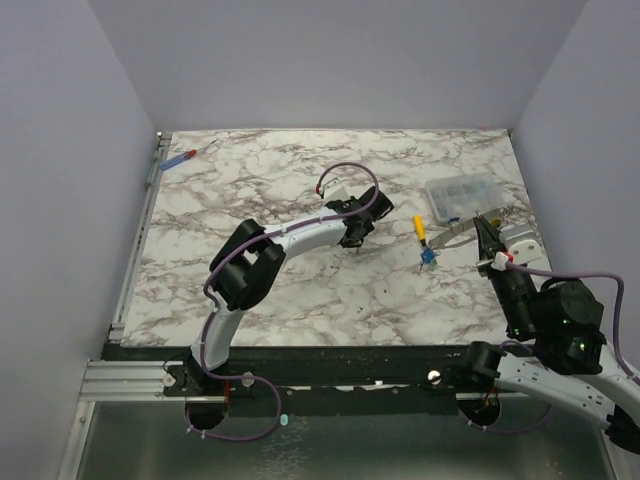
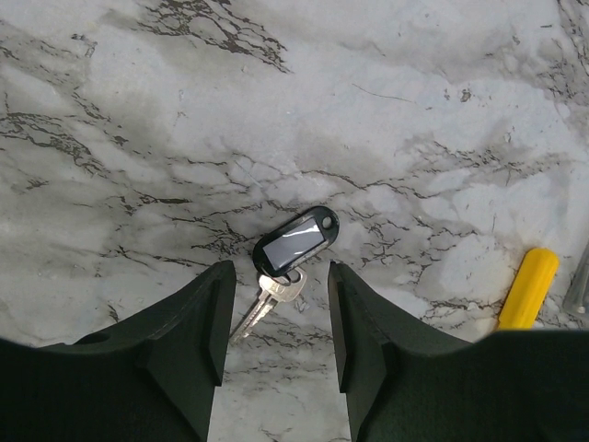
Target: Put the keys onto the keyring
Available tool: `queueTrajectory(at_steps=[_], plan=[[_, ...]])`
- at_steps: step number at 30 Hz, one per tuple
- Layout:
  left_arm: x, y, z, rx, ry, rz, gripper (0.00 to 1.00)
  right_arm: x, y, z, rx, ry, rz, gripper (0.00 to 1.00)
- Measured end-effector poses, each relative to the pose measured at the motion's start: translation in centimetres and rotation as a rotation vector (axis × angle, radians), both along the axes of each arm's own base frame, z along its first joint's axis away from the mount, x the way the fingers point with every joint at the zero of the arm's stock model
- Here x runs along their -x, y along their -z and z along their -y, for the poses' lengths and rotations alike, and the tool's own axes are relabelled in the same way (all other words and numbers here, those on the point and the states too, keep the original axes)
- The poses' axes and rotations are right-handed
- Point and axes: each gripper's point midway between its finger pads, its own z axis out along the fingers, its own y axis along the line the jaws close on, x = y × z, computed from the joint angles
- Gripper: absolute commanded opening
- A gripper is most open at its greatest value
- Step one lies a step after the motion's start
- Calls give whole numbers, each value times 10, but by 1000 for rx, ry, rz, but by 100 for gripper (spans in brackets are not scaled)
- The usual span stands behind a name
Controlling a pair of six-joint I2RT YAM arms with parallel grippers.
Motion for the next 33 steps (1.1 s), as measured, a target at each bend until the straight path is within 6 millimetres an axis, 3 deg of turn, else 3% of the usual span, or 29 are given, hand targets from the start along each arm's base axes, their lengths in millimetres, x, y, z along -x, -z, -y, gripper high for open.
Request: queueTrajectory(at_steps=[9, 14, 21, 29, 33], plan=[[-4, 15, 5, -7, -58, -48, 44, 3, -2, 3, -21, -8, -4, 0], [0, 24, 2, -27, -69, -74, 31, 4, -1, 5, -22, -10, -7, 1], [1, 24, 3, -22, -67, -83, 23, 6, -2, 7, -34, -10, -3, 1], [3, 28, 5, -20, -58, -95, 0, 6, -2, 8, -40, -12, -4, 1], [3, 27, 7, -16, -50, -99, 0, 7, -2, 9, -46, -12, -4, 1]])
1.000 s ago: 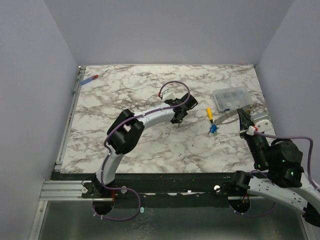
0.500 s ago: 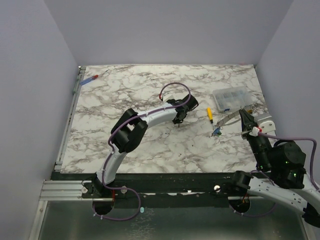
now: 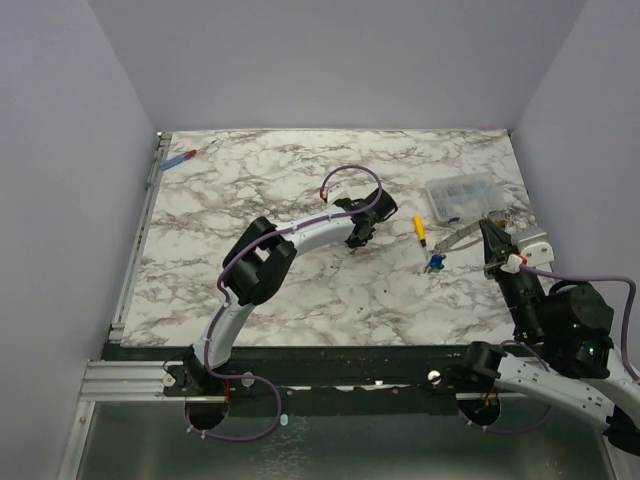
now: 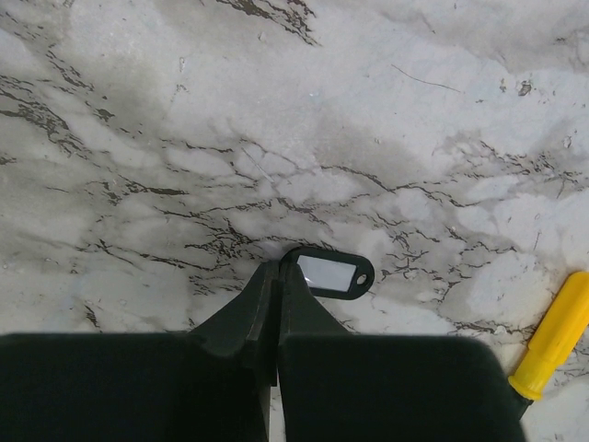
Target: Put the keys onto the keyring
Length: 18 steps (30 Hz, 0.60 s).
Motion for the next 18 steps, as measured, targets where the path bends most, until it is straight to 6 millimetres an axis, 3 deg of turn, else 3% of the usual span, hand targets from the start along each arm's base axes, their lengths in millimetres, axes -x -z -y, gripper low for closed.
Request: queueTrajectory(at_steps=[9, 14, 18], plan=[[1, -1, 2, 9, 23, 3, 0, 0, 1, 0, -1, -1, -3, 1], [13, -5, -13, -8, 38, 1, 0, 0, 2, 0, 1, -2, -7, 1], [21, -19, -26, 2, 35, 18, 0, 0, 3, -1, 0, -5, -10, 1]])
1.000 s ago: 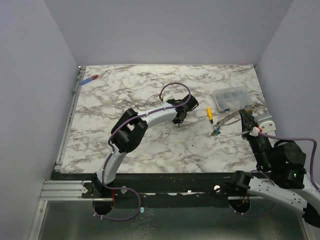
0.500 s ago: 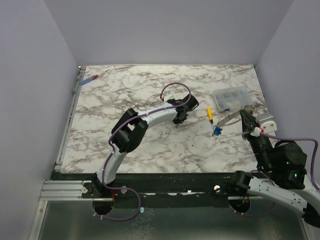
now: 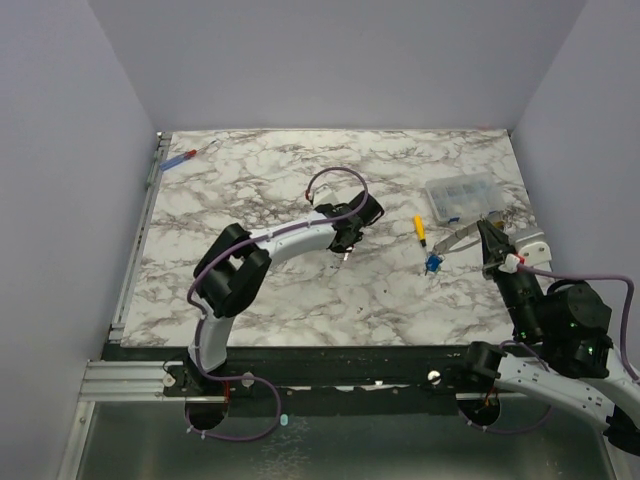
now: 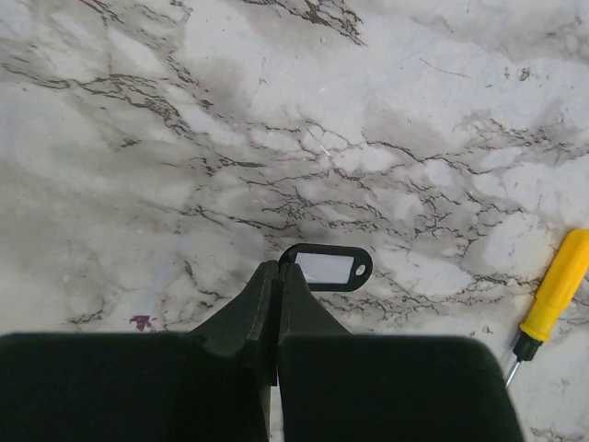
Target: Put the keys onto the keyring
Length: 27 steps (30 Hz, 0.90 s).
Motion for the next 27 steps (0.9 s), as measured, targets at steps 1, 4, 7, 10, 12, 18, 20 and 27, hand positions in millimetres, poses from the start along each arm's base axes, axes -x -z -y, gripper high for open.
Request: queueTrajectory(at_steps=[1, 4, 7, 10, 12, 18, 20, 27], plan=[[1, -6, -4, 4, -3, 11, 0, 0, 0, -1, 1, -1, -1, 1], [5, -24, -16, 17, -19, 52, 0, -2, 2, -5, 9, -6, -8, 0], [6, -50, -31, 40, -44, 105, 0, -4, 4, -11, 20, -18, -18, 1], [8, -76, -42, 64, -61, 160, 0, -6, 6, -17, 31, -30, -25, 1], [8, -96, -57, 69, -82, 222, 0, -6, 7, -20, 35, -36, -28, 1], [20, -64, -109, 11, -114, 181, 0, -10, 10, -33, 39, -65, -40, 1], [33, -16, -134, -63, -121, 68, 0, -11, 12, -38, 44, -72, -48, 1], [60, 16, -148, -133, -49, -33, 73, -13, 16, -49, 44, -99, -65, 1]])
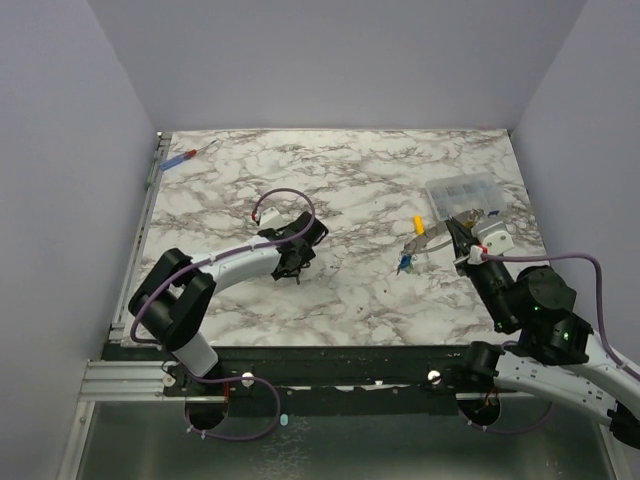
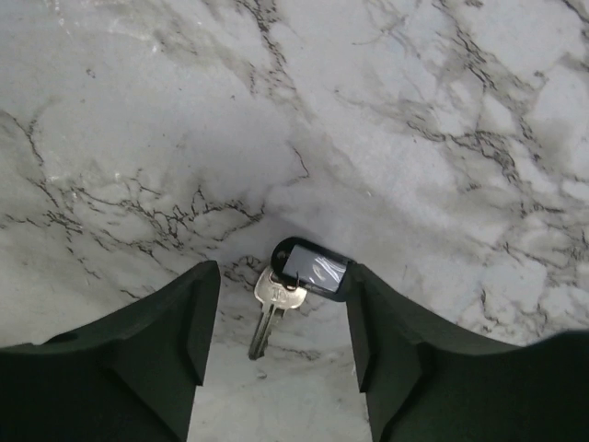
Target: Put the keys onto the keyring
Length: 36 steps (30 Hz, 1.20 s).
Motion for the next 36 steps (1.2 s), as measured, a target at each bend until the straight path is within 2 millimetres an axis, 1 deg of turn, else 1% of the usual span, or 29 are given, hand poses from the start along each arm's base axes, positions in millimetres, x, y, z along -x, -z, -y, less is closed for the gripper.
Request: queueTrajectory(at_steps=[3, 6, 10, 12, 14, 17, 19, 23, 26, 29, 32, 36], plan=[[-2, -12, 2, 7, 22, 22, 72, -1, 1, -3, -1, -8, -5, 1], [-1, -21, 0, 12, 31, 35, 65, -1, 2, -7, -5, -16, -12, 1], [2, -27, -2, 18, 28, 39, 53, -1, 3, -8, -10, -20, -13, 1], [2, -28, -2, 17, 30, 38, 51, -1, 4, -9, -11, -21, -14, 1], [3, -27, -2, 14, 37, 37, 48, -2, 5, -10, -12, -23, -14, 1], [2, -27, -1, 3, 65, 34, 40, -2, 8, -12, -8, -25, -18, 1], [2, -23, 1, -10, 92, 22, 38, -3, 9, -12, -6, -25, -19, 0], [1, -11, 7, -39, 142, -16, 34, -3, 11, -13, -4, -26, -20, 1], [3, -3, 8, -53, 161, -39, 32, -3, 12, -13, -3, -25, -21, 1], [4, 2, 7, -67, 174, -56, 27, -3, 12, -12, -4, -25, -20, 1], [4, 3, 8, -72, 183, -58, 26, -2, 11, -11, -6, -25, -19, 1], [2, 0, 11, -69, 191, -51, 21, -2, 11, -11, -6, -26, -19, 0]])
